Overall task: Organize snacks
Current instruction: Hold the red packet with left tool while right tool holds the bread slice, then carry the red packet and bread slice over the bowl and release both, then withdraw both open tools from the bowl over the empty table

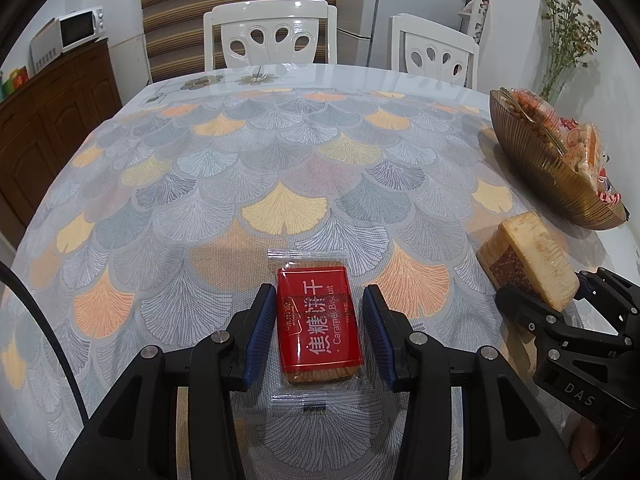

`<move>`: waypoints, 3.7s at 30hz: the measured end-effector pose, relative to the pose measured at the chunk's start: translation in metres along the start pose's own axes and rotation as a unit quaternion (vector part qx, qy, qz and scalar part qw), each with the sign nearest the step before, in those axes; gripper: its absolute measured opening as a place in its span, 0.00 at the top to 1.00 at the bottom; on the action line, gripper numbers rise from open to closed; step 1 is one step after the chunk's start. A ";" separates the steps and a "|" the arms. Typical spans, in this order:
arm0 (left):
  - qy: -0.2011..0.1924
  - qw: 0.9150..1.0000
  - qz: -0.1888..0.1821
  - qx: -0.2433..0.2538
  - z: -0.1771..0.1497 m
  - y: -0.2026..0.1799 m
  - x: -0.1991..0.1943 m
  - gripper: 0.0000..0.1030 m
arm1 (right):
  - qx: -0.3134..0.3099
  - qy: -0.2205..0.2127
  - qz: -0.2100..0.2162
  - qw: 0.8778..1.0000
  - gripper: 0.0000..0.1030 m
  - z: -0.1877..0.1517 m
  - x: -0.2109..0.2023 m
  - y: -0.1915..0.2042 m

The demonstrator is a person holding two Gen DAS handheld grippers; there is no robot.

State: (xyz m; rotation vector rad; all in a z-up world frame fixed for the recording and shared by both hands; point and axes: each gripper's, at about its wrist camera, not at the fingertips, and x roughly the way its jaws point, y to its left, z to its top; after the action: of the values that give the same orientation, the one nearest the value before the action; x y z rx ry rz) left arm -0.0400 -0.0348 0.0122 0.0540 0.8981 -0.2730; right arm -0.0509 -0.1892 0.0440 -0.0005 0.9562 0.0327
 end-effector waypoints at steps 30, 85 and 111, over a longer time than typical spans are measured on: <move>-0.006 1.000 -0.024 -0.006 -0.002 0.003 -0.003 0.61 | 0.000 -0.001 0.004 1.000 0.48 -0.001 0.000 0.001; -0.051 0.968 -0.227 0.090 0.206 -0.221 0.003 0.59 | 0.233 -0.100 -0.087 0.963 0.41 0.118 -0.106 -0.253; -0.052 0.998 0.005 -0.018 0.059 -0.008 -0.084 0.46 | 0.083 -0.048 0.067 0.993 0.41 0.067 -0.096 -0.045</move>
State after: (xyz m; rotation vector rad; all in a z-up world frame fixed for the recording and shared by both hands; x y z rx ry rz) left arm -0.0467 -0.0339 0.1149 0.0103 0.7981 -0.2477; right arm -0.0507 -0.2357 0.1606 0.2170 0.8599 0.0764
